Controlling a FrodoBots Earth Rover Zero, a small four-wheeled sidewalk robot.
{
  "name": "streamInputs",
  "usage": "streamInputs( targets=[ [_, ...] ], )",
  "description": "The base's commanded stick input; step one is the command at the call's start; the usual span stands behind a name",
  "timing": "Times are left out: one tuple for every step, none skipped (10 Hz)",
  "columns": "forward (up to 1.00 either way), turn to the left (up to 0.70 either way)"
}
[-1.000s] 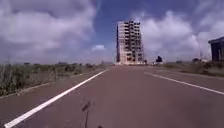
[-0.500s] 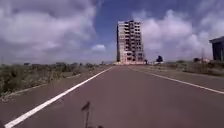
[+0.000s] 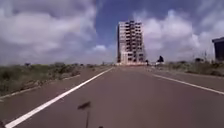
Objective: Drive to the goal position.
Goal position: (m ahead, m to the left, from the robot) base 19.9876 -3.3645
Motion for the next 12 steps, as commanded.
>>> streamInputs(
  targets=[
    [0.85, 0.0],
    [0.85, 0.0],
    [0.85, 0.0],
    [0.85, 0.0],
    [0.85, 0.0],
    [0.85, 0.0],
    [0.85, 0.0],
    [0.85, 0.0],
    [0.85, 0.0],
    [0.85, 0.0],
    [0.85, 0.0],
    [0.85, 0.0]
  ],
)
